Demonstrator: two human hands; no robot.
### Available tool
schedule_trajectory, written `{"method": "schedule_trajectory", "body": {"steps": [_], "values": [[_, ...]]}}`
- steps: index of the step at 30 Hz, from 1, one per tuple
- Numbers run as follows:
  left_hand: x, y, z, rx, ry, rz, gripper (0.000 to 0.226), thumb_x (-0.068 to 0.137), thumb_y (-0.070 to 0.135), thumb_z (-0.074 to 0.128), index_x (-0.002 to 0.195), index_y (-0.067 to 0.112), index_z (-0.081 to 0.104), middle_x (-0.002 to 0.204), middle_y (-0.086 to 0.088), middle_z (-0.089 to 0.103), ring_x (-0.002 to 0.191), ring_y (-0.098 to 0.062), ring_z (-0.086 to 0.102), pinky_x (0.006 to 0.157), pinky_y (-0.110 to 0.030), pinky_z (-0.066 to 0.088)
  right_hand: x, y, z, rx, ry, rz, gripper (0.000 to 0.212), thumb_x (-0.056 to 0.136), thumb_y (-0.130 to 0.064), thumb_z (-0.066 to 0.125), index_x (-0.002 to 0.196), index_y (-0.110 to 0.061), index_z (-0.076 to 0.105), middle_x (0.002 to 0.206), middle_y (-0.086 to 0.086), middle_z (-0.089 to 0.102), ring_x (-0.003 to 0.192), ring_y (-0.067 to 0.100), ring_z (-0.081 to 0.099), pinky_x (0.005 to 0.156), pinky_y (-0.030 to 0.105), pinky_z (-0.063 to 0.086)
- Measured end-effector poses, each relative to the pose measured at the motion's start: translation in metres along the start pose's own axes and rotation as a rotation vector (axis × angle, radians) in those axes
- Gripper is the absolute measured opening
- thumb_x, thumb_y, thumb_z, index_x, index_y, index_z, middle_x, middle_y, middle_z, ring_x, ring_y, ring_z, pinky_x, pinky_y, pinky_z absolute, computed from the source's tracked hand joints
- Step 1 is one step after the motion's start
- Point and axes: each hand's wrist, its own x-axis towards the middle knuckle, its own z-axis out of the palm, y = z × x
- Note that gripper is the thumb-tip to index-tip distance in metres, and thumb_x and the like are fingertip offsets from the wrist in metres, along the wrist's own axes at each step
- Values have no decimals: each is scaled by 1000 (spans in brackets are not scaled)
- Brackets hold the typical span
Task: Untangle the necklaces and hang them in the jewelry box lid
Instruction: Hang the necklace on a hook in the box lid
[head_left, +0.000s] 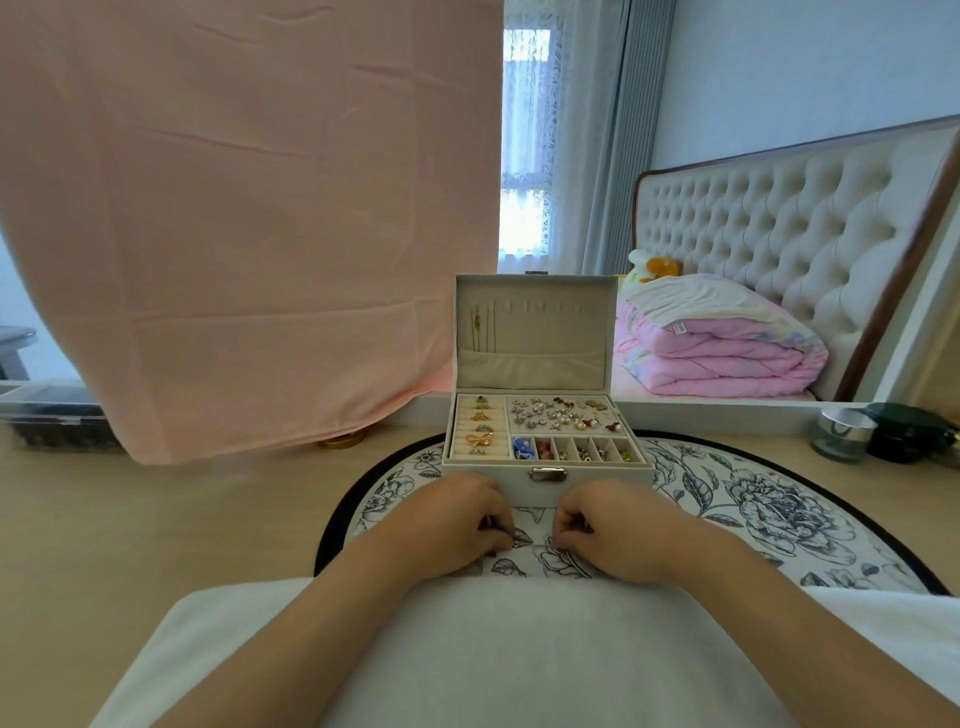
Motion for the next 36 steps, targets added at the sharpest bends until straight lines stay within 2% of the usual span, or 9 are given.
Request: {"method": "schedule_trajectory", "body": {"steps": [5,10,12,16,20,23,26,30,36], "values": [[-2,7,11,-254,118,21,29,87,43,69,115,44,64,100,18,68,92,-1,63,79,-24,53,4,-2,0,271,76,-14,21,100,-27,58,79,-33,57,77,-14,59,68,-4,52,63,13,40],[1,18,16,-487,204,-165,6,88,30,72,91,33,77,79,11,74,65,2,63,64,-22,51,3,-8,-4,588,124,7,17,101,-15,55,88,-15,67,79,-5,74,68,1,64,62,20,52],[1,17,14,-546,205,-195,6,88,29,73,92,31,78,81,12,75,69,6,64,68,-17,50,3,-7,-5,671,141,29,18,101,-14,55,87,-14,66,77,-2,74,69,6,66,61,19,52],[2,11,6,-553,172,-206,9,91,28,71,95,31,78,82,14,75,78,2,67,82,-27,56,3,-3,-4,714,130,37,12,99,-17,59,90,-16,68,74,0,70,65,9,65,67,34,56],[3,12,1,-579,139,-158,10,93,27,68,96,31,77,90,13,75,86,-3,69,88,-32,57,1,-4,-5,740,72,15,5,92,-17,72,95,-17,76,75,1,72,63,13,65,55,21,50],[2,14,-5,-608,89,-105,8,93,24,70,98,27,75,78,15,71,71,0,64,74,-25,55,0,-1,-6,690,90,13,7,90,-19,74,84,-19,78,74,2,75,62,13,66,55,22,51],[1,13,-10,-689,95,-117,14,87,23,77,100,23,71,73,6,71,65,-6,64,68,-28,57,-1,0,-8,658,76,11,12,90,-24,74,79,-24,77,78,2,76,66,13,67,63,30,56],[0,13,-12,-812,115,-135,14,86,18,78,98,14,72,73,0,74,64,-13,65,68,-30,59,-4,-6,-8,736,-31,-70,8,91,-19,72,95,-21,79,90,-3,78,82,4,69,79,17,52],[-3,11,-15,-903,25,-155,10,95,16,68,102,10,69,74,2,71,64,-14,62,68,-29,57,-5,-8,-9,841,12,-42,10,87,-16,77,88,-7,80,80,2,78,72,7,68,71,19,54]]}}
